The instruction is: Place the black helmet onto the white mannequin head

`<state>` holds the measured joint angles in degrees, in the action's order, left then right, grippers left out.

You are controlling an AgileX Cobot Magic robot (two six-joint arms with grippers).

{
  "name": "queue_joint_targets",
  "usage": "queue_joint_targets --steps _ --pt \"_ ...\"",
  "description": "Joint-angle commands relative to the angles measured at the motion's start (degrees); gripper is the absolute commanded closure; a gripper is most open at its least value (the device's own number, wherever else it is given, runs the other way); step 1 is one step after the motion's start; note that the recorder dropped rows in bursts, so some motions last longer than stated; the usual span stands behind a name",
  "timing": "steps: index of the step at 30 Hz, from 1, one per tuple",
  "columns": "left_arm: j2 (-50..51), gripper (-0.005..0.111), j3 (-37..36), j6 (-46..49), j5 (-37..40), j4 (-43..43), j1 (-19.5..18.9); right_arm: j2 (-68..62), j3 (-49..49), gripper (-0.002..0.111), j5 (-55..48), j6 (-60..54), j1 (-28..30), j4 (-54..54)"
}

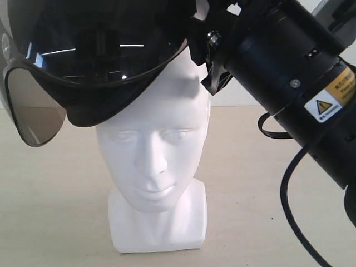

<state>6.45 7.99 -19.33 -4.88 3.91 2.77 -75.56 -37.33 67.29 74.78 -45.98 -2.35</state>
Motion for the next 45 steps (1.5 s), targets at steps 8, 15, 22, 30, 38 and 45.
queue_joint_targets --steps 8,15,22,30,38,45 --pt "25.0 0.102 14.3 -0.7 -2.2 -5.9 7.4 1.7 2.6 0.108 2.7 -2.8 0.3 2.0" --pt "37.1 0.102 22.4 -3.2 -6.0 -18.1 14.2 1.7 2.6 0.108 2.7 -3.0 0.3 2.0" --pt "42.2 0.102 27.2 -12.5 -7.0 -30.3 14.6 1.7 2.6 0.108 2.7 -3.7 0.3 2.0" --pt "37.8 0.102 27.4 -18.8 -12.9 -37.1 14.5 1.7 3.1 0.108 2.7 -5.3 0.3 2.0" --pt "40.9 0.102 29.6 -23.3 -17.6 -41.4 14.5 1.8 6.0 0.108 2.7 -5.3 0.3 3.6" --pt "45.7 0.102 32.8 -30.1 -20.8 -48.5 14.5 3.7 6.6 0.108 2.7 -8.3 0.3 3.6"
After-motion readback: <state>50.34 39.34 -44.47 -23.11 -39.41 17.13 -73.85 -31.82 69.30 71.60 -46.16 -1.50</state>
